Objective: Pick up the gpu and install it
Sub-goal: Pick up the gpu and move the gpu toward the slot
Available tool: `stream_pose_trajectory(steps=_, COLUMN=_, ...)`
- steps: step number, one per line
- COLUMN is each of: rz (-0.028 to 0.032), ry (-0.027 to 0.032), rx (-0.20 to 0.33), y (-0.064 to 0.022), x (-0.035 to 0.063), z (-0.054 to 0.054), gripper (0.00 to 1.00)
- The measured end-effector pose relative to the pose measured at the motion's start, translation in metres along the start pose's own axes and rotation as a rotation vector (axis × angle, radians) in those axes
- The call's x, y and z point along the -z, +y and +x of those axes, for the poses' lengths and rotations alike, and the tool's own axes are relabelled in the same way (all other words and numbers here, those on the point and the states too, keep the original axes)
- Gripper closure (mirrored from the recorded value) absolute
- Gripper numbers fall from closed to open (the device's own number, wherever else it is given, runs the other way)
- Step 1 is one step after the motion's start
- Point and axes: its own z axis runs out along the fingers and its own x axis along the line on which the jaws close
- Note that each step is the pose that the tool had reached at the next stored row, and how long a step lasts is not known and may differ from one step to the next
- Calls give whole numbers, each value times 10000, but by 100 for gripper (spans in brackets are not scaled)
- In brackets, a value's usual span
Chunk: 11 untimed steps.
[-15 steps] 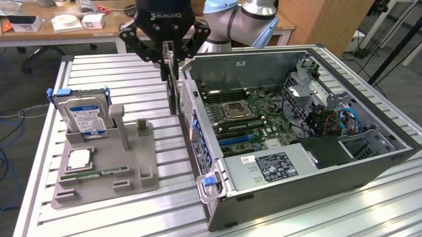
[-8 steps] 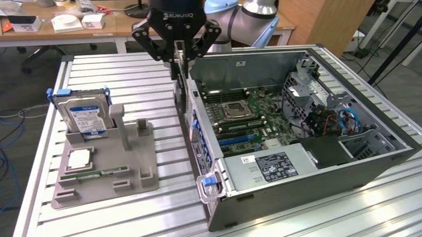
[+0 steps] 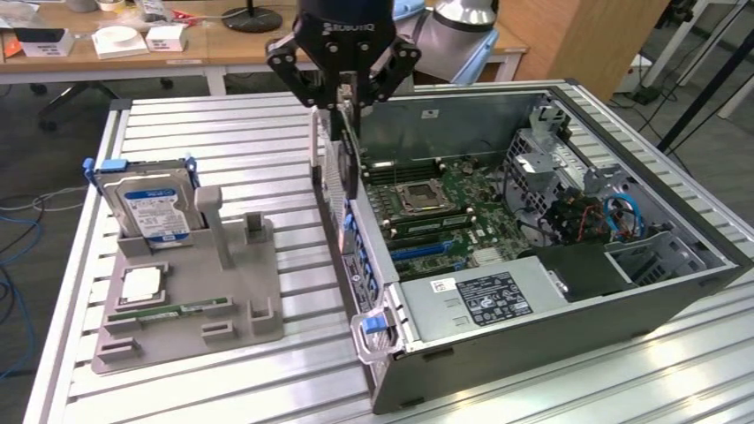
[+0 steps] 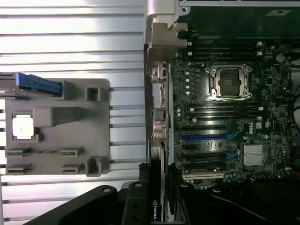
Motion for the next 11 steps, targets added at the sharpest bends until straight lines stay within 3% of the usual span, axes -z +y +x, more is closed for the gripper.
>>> stream_pose_trajectory(steps=11, rz=1, ry=4, rx=0, y=19, x=-14, z=-352, gripper=74)
